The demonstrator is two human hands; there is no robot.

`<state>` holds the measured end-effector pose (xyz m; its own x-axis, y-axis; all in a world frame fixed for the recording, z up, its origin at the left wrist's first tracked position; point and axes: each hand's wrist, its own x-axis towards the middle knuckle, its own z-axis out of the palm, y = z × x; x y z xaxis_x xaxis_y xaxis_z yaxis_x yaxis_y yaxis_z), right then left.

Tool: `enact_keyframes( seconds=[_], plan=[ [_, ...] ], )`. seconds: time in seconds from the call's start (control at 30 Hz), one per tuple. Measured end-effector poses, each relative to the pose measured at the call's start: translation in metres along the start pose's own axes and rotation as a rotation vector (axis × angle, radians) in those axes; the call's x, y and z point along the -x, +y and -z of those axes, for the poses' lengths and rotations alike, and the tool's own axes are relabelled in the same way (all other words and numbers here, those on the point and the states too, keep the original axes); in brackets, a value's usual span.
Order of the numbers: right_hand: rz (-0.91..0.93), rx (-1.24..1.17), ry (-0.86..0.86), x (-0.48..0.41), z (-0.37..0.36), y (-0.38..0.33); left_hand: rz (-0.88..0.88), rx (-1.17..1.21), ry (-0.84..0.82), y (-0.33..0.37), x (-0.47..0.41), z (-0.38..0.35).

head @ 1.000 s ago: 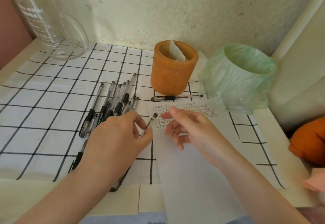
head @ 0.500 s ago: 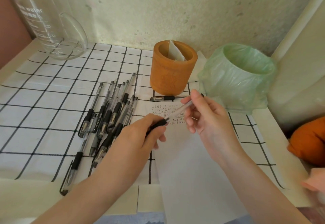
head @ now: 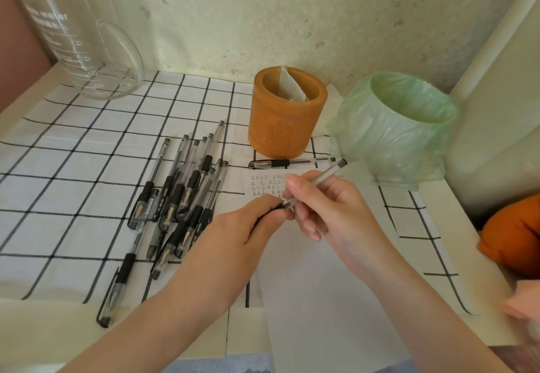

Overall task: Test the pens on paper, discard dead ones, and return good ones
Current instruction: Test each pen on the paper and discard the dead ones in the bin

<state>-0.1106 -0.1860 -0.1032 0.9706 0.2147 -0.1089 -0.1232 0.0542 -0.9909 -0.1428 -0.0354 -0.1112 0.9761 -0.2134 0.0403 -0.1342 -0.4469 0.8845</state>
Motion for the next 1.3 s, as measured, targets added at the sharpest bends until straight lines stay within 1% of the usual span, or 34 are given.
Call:
enact_keyframes(
  seconds=[0.17,0.27,0.33,0.43,0.5,0.57,0.63,0.77,0.87,0.93,1.1,1.2,1.3],
  plan=[
    [0.012,-0.033,-0.013,0.000,0.004,-0.003,-0.005,0.086,-0.001,0.004,-0.002,0.001],
    [0.032,-0.001,-0.026,-0.001,0.007,-0.003,-0.043,0.060,0.003,-0.002,-0.002,0.000],
    [0.039,0.040,0.026,-0.002,0.011,-0.002,-0.012,0.020,-0.022,-0.004,-0.001,-0.002],
    [0.024,-0.017,0.153,-0.007,0.030,-0.007,0.035,-0.117,-0.066,-0.007,0.001,-0.001],
    [0.005,-0.099,0.207,-0.010,0.044,-0.013,0.025,-0.284,-0.104,-0.010,0.003,0.000],
    [0.006,-0.110,0.257,-0.013,0.054,-0.013,-0.001,-0.432,-0.153,-0.014,0.004,0.000],
    [0.020,-0.050,0.318,-0.016,0.059,-0.006,-0.007,-0.540,-0.226,-0.017,0.006,0.001],
    [0.050,0.098,0.433,-0.024,0.061,0.013,0.031,-0.596,-0.340,-0.018,0.005,0.004],
    [0.070,0.138,0.419,-0.028,0.061,0.022,0.049,-0.640,-0.380,-0.015,0.005,0.004],
    [0.073,0.178,0.408,-0.031,0.062,0.027,0.045,-0.663,-0.385,-0.015,0.006,0.003],
    [0.170,0.345,0.511,-0.035,0.057,0.038,0.016,-0.678,-0.358,-0.018,0.007,0.002],
    [0.190,0.346,0.566,-0.037,0.057,0.045,0.008,-0.685,-0.355,-0.018,0.006,0.001],
    [0.217,0.392,0.566,-0.038,0.057,0.048,0.010,-0.679,-0.347,-0.019,0.006,0.000]
  ],
)
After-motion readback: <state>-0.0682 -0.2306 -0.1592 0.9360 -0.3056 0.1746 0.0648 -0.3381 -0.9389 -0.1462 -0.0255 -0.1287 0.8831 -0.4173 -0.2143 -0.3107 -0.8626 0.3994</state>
